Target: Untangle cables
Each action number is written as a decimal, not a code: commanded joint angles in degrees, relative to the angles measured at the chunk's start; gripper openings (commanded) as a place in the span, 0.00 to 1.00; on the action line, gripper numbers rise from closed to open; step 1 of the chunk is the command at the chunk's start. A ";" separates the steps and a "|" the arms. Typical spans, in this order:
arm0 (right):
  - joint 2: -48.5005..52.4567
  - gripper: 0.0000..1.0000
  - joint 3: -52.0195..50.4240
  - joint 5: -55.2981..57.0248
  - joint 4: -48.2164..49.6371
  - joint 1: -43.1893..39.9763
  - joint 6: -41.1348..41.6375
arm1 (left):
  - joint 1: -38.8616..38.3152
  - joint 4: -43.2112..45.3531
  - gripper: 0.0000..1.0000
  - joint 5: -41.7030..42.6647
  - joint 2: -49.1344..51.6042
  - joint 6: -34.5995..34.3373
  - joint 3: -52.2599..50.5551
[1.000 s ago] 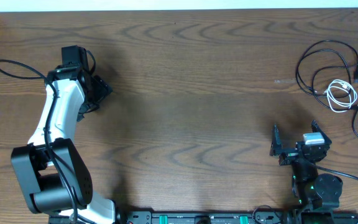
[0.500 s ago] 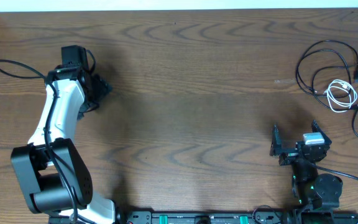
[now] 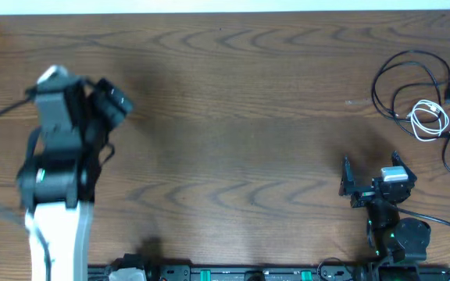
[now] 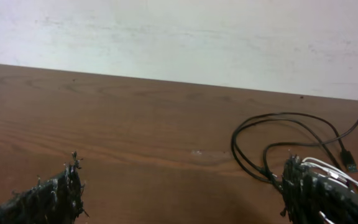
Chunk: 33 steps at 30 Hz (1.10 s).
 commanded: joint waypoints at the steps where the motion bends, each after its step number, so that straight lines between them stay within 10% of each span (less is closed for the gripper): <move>1: -0.28 0.99 -0.07 0.46 -0.33 0.96 0.52 | -0.09 -9.49 0.93 -0.35 -5.44 -0.26 0.15; 9: -0.26 0.99 -0.07 0.46 -0.31 0.96 0.52 | -0.09 -13.18 0.93 -1.64 -10.19 -1.88 -7.30; 24: -0.26 0.99 -0.07 0.46 -0.33 0.96 0.52 | -0.09 50.29 0.93 1.60 -34.40 -2.01 -57.64; 33: -0.24 0.99 -0.07 0.46 -0.31 0.96 0.52 | -0.31 57.42 0.93 1.60 -50.14 -1.99 -70.77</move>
